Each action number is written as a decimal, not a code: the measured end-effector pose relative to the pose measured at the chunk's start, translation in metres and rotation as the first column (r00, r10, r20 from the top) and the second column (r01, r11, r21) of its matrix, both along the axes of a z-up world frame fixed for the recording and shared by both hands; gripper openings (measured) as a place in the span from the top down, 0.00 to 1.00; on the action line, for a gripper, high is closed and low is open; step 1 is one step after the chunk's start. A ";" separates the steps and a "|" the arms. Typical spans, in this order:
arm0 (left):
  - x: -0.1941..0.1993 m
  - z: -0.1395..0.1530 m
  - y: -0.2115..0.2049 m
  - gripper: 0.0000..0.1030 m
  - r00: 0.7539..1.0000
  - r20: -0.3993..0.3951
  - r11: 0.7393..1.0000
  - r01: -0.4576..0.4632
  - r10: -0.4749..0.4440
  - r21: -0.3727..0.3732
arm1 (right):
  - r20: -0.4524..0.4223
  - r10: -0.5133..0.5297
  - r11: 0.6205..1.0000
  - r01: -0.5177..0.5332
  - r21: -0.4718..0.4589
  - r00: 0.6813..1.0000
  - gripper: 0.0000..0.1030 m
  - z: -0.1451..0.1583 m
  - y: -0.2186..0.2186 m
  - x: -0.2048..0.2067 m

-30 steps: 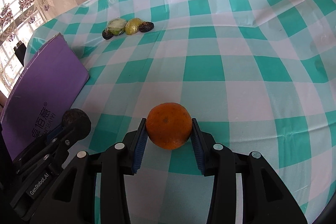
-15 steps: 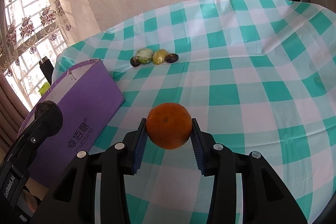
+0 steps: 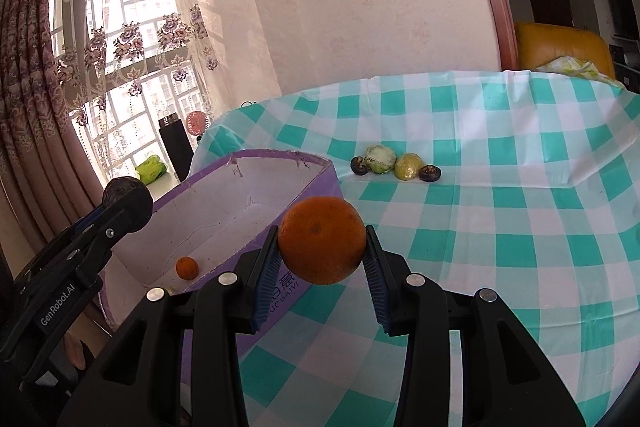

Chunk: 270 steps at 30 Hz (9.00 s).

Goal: Organize fruits
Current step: 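Carry the passion fruit and mandarin over the purple box with both tools, then open both tools to drop the passion fruit and mandarin into the box, then move both tools back over the remaining fruits on the tablecloth, then grasp the dark passion fruit with the right tool, then grasp the wrapped yellow pear with the left tool while the right tool holds the passion fruit, then carry the wrapped pear and passion fruit over the purple box with both tools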

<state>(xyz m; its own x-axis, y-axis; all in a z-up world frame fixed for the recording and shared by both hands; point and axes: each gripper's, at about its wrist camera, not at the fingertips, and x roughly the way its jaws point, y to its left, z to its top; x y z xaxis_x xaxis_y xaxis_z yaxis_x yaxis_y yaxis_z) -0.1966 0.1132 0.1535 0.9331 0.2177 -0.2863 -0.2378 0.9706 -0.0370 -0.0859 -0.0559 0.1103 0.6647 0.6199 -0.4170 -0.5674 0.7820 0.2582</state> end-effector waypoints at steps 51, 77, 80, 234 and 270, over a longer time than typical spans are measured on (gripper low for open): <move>0.083 -0.080 0.205 0.54 0.719 -0.688 0.952 -0.269 0.099 -0.144 | -0.317 0.241 0.720 -0.388 -0.576 0.917 0.48 -0.049 0.237 0.052; 0.076 0.036 0.053 0.02 0.909 -0.343 0.966 -0.188 0.239 0.176 | -0.016 0.082 0.989 -0.083 -0.120 0.997 0.16 0.008 0.045 0.061; 0.075 0.048 0.000 0.02 0.965 -0.224 0.969 -0.086 0.140 0.233 | -0.066 -0.002 0.996 -0.004 -0.088 0.998 0.16 -0.005 0.010 0.078; 0.162 -0.141 -0.088 0.42 0.874 -0.460 0.975 0.059 -0.155 -0.216 | -0.286 -0.245 0.958 0.186 -0.220 0.926 0.62 -0.114 -0.116 0.109; 0.017 -0.006 -0.026 0.42 0.995 -0.096 0.998 -0.030 0.035 0.054 | -0.053 -0.014 0.988 0.006 -0.153 0.999 0.62 -0.013 -0.013 0.021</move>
